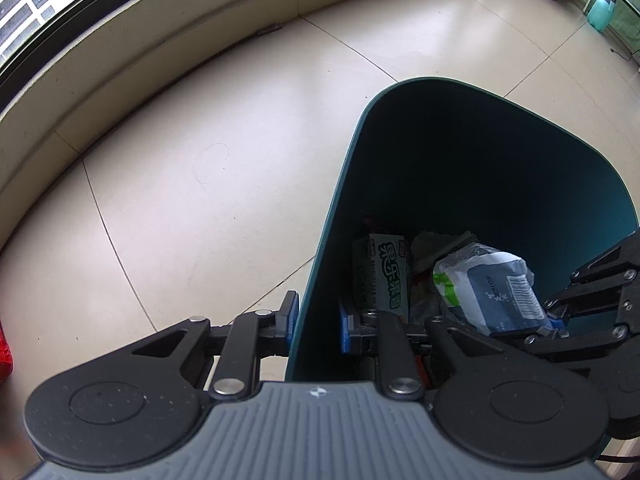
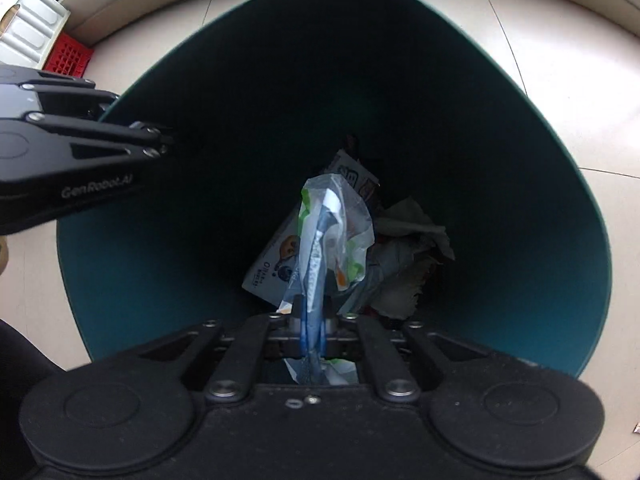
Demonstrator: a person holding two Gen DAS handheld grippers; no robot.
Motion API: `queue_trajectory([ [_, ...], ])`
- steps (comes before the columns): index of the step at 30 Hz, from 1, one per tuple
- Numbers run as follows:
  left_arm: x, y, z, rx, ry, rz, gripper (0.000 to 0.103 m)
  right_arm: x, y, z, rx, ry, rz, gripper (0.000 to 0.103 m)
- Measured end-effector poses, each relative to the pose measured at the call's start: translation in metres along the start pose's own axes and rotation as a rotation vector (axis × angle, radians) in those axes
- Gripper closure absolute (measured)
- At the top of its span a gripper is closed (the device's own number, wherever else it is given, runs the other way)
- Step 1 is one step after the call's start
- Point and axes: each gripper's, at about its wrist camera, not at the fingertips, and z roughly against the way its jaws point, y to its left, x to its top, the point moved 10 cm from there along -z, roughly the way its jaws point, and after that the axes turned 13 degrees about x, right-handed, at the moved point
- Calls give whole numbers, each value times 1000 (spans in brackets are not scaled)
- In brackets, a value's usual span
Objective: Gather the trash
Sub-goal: 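Carry the clear plastic bag over the teal bin and open the right gripper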
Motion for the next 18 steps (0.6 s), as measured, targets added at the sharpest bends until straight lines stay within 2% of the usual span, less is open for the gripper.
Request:
queue_trajectory([
  [2, 0, 2, 0, -1, -2, -3, 84, -1, -1, -8, -10, 3, -7, 98],
  [6, 0, 3, 0, -2, -4, -7, 84, 1, -2, -23, -33, 2, -17, 90],
  [13, -1, 0, 0, 2, -14, -20, 84, 3, 0, -21, -55, -10, -1, 80],
  [14, -2, -1, 0, -2, -14, -22, 84, 3, 1, -19, -51, -14, 6, 77],
  [16, -3, -2, 0, -7, -16, -26, 84, 4, 5, -13, -32, -22, 21, 63],
  [18, -3, -2, 1, -7, -19, -31, 84, 4, 9, -4, -12, -46, 16, 57],
])
